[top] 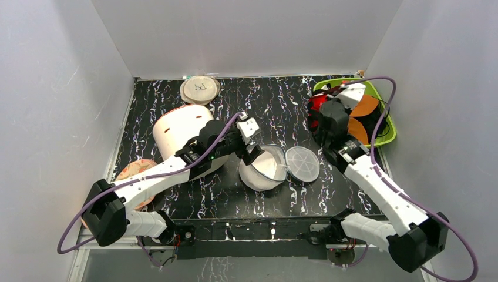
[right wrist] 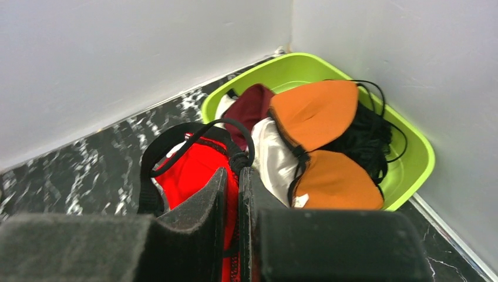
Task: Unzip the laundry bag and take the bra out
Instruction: Place the bra in the bin.
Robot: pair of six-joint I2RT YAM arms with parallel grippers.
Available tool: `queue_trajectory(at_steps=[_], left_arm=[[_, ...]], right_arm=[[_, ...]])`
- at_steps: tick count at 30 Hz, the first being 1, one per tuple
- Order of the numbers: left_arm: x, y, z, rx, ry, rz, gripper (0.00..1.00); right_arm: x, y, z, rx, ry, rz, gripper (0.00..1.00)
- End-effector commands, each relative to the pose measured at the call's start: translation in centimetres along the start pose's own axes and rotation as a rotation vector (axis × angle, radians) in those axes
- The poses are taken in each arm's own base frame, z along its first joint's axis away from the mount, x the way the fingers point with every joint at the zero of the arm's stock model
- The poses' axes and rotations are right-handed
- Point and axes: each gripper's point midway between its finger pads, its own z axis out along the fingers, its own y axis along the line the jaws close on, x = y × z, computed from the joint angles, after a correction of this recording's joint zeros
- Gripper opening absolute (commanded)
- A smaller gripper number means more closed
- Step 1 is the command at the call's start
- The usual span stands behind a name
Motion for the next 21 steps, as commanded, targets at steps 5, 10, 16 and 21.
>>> queue_trajectory(at_steps=[5, 10, 16, 21], left_arm=[[-2.6, 1.9, -1.7, -0.129, -0.113, 0.019, 0.96], [-3.2, 2.7, -2.5, -0.185, -0.149, 0.027, 0.97], [-2.9, 3.1, -2.5, -0.206, -0.139, 0.041, 0.98], [-2.8, 3.2, -2.3, -0.204, -0.137, 0.035, 0.98]], right_arm=[[-2.8, -5.8, 7.0, 0.175, -0.081, 0.273, 0.0], [-1.3, -11.4, 10.9, 0.28, -0.09, 0.469, 0.0], [-0.8, -14.5, 12.3, 0.334, -0.185, 0.625, 0.0], [1.1, -16.0, 13.1, 0.38, -0.222, 0.677, 0.0]])
